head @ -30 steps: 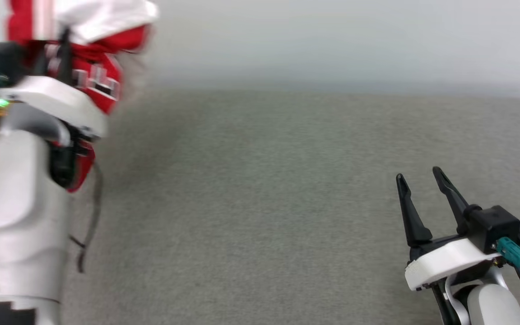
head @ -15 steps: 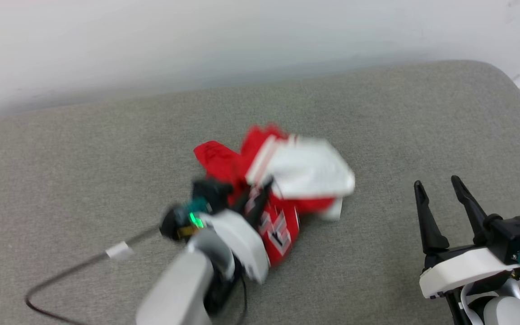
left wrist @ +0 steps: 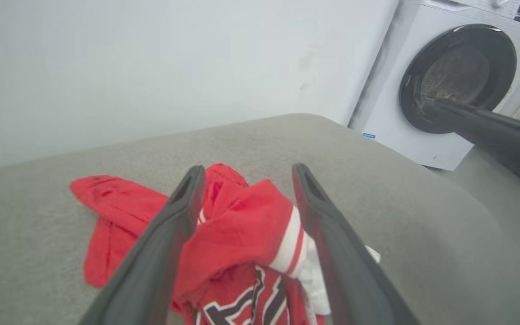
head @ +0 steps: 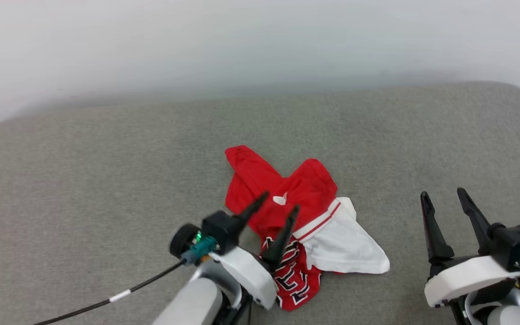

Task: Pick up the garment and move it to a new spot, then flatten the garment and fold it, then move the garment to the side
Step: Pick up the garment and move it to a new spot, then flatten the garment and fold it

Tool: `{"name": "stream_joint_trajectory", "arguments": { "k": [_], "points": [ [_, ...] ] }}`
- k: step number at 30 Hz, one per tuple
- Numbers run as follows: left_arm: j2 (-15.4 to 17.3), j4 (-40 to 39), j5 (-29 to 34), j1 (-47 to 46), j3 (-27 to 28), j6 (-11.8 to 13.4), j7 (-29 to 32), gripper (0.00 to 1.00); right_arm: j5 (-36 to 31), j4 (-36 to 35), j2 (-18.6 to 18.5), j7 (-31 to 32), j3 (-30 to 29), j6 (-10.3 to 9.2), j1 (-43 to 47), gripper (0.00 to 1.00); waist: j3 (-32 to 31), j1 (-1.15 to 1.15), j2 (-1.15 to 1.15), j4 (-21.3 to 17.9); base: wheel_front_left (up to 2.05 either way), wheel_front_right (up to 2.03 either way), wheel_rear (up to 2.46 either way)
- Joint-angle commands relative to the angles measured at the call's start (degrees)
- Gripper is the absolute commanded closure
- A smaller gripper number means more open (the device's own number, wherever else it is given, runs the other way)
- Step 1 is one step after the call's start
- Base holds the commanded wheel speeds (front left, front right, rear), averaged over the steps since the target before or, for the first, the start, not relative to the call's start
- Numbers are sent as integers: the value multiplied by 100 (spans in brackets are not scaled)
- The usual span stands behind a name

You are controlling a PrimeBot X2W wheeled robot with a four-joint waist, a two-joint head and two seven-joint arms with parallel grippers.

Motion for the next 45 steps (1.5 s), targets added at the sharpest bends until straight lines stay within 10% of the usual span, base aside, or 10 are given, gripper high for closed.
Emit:
{"name": "stream_joint_trajectory", "arguments": {
  "k": [1,16,35,45],
  "points": [
    [52,-75,41,-40,61,74,-52,0,-41,-6,5,13,-8,-2,79,0,-163,0,0,157,0,0,0],
    [941,-912,-26,917,1536,1289,-218,0,-85,-303,4,274,-181,-2,557,0,-521,0,0,519,0,0,0],
    [1276,-1440,19,1236,1477,1434,100,0,123,-314,2,598,-370,-3,739,0,-511,0,0,565,0,0,0],
    [1222,-1545,75,1095,1364,1429,59,0,286,-37,-287,2747,22,-3,372,0,-254,0,0,777,0,0,0]
  ]
}}
